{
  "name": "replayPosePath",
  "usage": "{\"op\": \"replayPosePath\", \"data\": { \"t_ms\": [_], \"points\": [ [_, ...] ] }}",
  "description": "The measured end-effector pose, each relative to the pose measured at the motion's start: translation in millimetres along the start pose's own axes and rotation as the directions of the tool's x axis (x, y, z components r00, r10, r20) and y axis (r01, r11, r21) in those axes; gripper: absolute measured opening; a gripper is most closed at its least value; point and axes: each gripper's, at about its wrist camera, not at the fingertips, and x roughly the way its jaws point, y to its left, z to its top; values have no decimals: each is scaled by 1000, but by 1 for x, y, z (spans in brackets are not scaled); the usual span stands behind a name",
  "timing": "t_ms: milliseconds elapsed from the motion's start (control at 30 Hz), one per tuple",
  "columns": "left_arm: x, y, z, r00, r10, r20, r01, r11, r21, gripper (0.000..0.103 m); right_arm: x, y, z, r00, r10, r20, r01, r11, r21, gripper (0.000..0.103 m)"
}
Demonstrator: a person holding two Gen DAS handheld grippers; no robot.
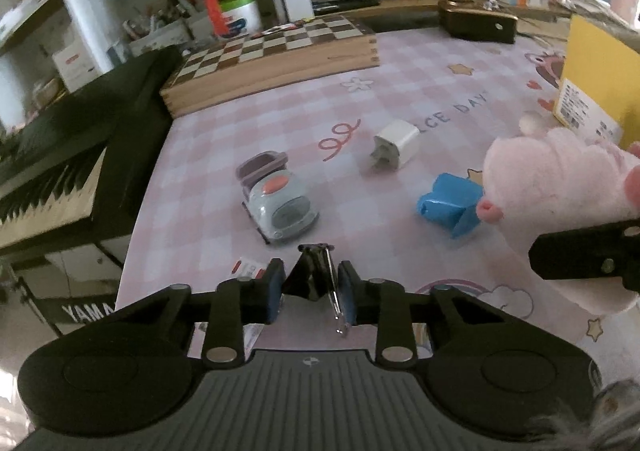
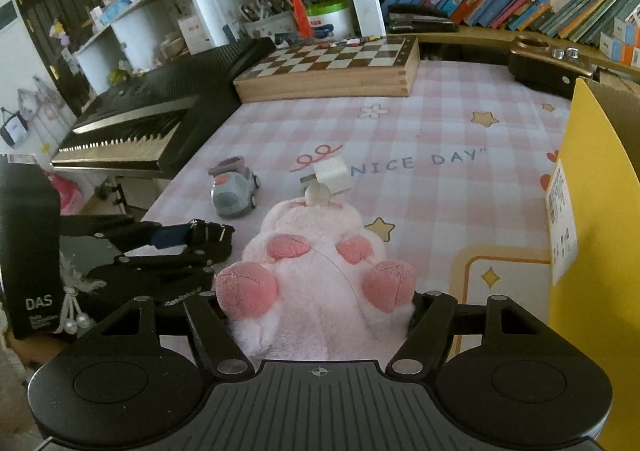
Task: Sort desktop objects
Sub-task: 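Lift the plush toy with the right tool while the left tool grasps the black binder clip, then carry the plush toy and binder clip up toward the yellow box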
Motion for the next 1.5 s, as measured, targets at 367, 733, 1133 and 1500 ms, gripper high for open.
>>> {"op": "replayPosePath", "data": {
  "t_ms": [367, 733, 1133, 1500],
  "points": [
    [-37, 1, -3, 994, -77, 72, 81, 995, -61, 17, -9, 3, -6, 1000, -13, 16, 13, 1000, 1, 70],
    [-52, 4, -24, 993, -87, 78, 93, 993, -76, 17, -25, 17, -18, 999, -35, 34, 34, 999, 12, 70],
    [-33, 4, -49, 996, -89, 11, 89, 992, -87, 32, -28, 25, -26, 998, -51, 21, 51, 999, 8, 70],
    [-57, 4, -44, 986, -131, 106, 139, 988, -71, 17, -33, 28, -30, 998, -63, 27, 63, 998, 10, 70]
  ]
}}
